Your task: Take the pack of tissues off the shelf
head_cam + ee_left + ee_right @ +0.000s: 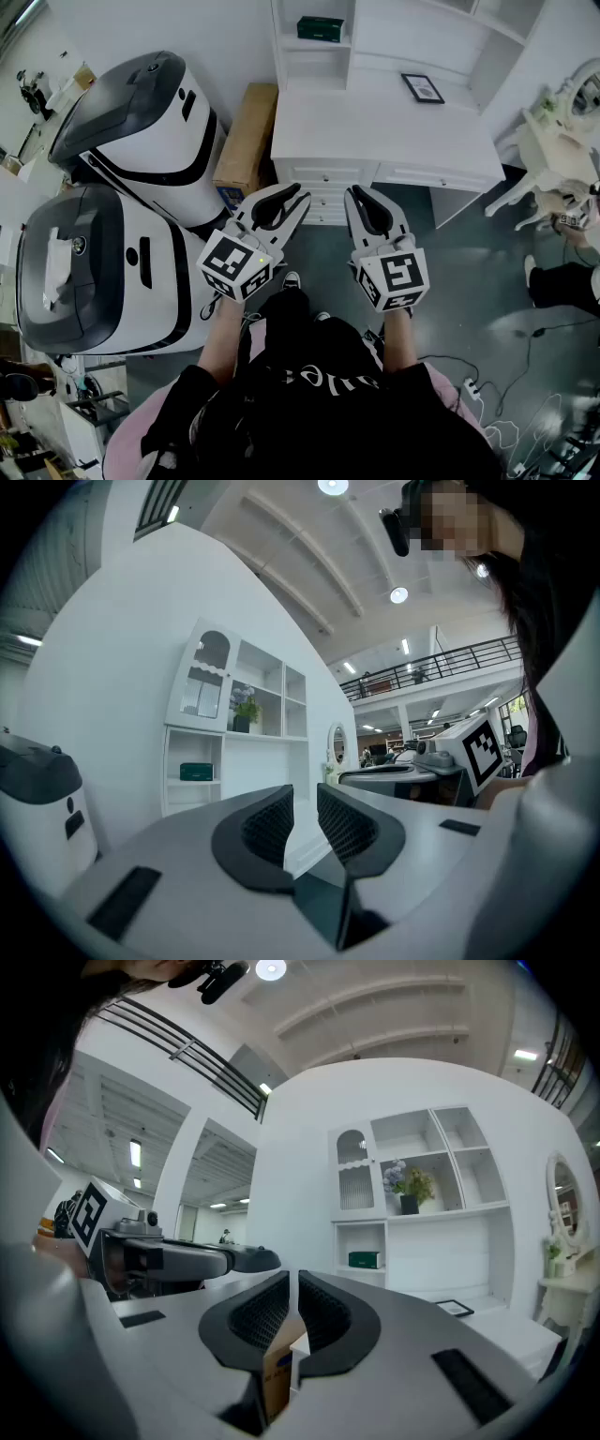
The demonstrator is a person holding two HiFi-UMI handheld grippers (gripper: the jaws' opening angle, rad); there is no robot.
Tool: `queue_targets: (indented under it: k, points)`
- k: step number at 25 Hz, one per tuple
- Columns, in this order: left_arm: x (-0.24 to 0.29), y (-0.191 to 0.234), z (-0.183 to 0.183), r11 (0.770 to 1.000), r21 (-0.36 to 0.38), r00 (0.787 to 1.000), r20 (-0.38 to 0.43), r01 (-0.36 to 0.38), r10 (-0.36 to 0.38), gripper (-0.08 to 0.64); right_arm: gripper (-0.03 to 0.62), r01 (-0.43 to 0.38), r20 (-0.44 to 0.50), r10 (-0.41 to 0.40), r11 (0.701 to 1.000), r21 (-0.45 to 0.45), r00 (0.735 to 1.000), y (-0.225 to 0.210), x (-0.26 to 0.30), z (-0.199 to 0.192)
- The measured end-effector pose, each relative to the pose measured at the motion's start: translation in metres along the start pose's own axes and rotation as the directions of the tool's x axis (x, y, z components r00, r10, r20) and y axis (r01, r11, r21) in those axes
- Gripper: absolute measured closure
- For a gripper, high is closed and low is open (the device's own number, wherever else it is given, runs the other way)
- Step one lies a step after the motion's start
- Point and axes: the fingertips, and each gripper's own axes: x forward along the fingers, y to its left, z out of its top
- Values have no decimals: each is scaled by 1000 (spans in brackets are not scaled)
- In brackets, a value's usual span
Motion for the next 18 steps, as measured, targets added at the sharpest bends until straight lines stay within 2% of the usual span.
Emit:
queue_targets:
  k: [11, 18]
  points:
    - [-4, -7, 1, 1000, -3, 1000, -13, -22, 22, 472, 528, -6, -13, 6, 1000, -16, 1000, 1, -9, -4]
    - [-1, -12, 2, 1000, 10, 999, -32, -28, 28, 472, 526, -7, -12, 7, 1000, 16, 1000, -8, -13, -9]
